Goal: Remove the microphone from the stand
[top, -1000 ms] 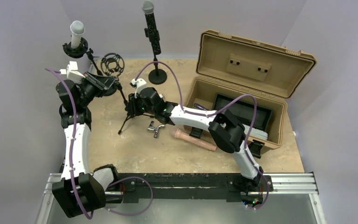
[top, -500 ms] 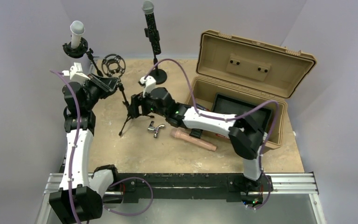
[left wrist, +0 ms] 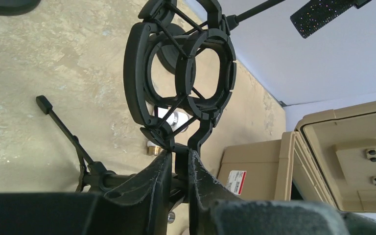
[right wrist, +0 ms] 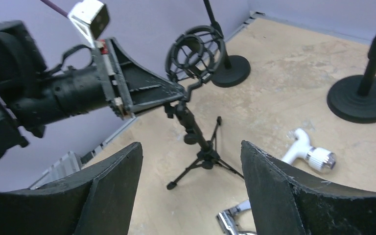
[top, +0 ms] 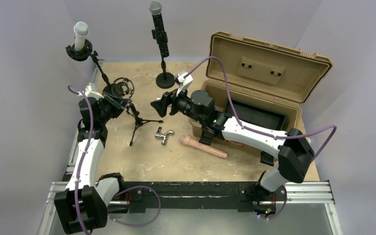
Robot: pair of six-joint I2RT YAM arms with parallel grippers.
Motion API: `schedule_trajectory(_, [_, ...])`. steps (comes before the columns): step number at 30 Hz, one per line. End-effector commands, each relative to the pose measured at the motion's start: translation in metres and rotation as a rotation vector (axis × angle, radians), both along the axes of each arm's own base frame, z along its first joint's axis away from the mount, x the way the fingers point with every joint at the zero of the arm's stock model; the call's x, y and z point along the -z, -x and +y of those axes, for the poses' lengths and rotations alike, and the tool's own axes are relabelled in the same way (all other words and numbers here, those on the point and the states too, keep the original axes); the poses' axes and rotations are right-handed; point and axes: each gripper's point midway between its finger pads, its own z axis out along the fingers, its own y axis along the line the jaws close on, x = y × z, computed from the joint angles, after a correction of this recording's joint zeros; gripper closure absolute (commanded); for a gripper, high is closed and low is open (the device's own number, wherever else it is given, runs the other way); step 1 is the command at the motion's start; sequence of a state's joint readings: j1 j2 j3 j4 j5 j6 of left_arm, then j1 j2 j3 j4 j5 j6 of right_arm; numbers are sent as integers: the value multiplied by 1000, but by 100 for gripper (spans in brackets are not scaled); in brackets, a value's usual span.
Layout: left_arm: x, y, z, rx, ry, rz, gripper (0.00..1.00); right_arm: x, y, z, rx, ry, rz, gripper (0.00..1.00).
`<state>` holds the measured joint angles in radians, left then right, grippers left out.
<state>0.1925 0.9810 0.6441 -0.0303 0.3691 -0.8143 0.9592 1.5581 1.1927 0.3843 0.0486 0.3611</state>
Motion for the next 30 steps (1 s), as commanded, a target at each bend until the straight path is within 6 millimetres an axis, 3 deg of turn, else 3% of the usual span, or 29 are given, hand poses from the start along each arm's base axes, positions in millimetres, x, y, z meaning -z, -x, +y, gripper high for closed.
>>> schedule_trajectory(1, [55, 24, -1, -6, -24, 190, 100, -27, -6, -21, 6, -43, -72, 28])
schedule_trajectory(7, [61, 32, 13, -74, -76, 219, 100, -35, -6, -31, 17, -33, -101, 27])
schedule_trajectory(11, [66, 53, 40, -251, -126, 313, 100, -30, -5, -33, 14, -28, -105, 27])
schedule_trajectory(16, [41, 75, 73, -441, -216, 249, 100, -16, -4, -37, 17, -21, -107, 27])
schedule_trajectory(23, [27, 72, 92, -491, -248, 227, 100, -8, 5, -36, -25, -38, -113, 27])
schedule_trajectory(30, [1, 64, 132, -639, -288, 131, 100, -7, 1, -48, 20, -36, -126, 27])
